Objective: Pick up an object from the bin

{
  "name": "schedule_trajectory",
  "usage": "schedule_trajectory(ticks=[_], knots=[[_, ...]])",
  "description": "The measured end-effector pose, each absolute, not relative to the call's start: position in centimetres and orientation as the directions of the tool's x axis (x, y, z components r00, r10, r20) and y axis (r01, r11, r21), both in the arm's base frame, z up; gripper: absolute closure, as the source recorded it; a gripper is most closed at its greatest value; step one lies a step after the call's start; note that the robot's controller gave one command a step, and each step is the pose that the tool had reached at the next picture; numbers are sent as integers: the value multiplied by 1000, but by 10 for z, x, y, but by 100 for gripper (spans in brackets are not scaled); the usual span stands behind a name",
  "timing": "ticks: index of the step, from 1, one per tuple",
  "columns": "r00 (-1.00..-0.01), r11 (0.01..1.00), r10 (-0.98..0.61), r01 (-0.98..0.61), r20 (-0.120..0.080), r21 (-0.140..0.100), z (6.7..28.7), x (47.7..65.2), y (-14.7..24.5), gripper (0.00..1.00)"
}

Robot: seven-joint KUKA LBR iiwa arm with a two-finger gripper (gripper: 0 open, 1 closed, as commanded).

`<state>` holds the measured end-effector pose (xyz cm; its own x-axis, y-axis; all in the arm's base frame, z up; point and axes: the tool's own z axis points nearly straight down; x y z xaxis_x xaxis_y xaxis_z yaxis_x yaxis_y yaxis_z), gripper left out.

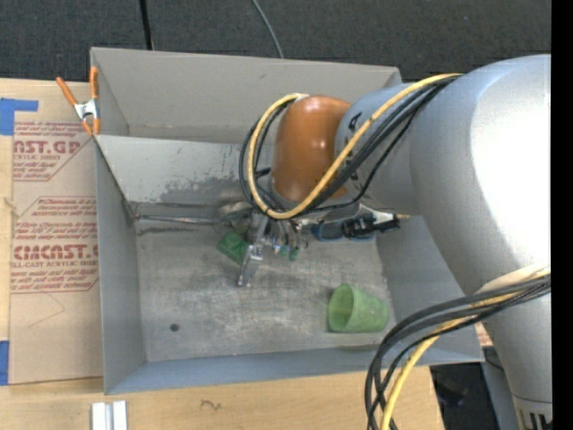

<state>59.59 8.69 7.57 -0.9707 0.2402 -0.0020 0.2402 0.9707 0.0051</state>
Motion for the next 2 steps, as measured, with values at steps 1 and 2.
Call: schedule_trajectory(ticks=[1, 2], knots=[[-970, 970, 242, 242, -6, 6, 77, 597, 86, 100], [-995, 995, -101, -101, -10, 0, 282, 576, 68, 100]])
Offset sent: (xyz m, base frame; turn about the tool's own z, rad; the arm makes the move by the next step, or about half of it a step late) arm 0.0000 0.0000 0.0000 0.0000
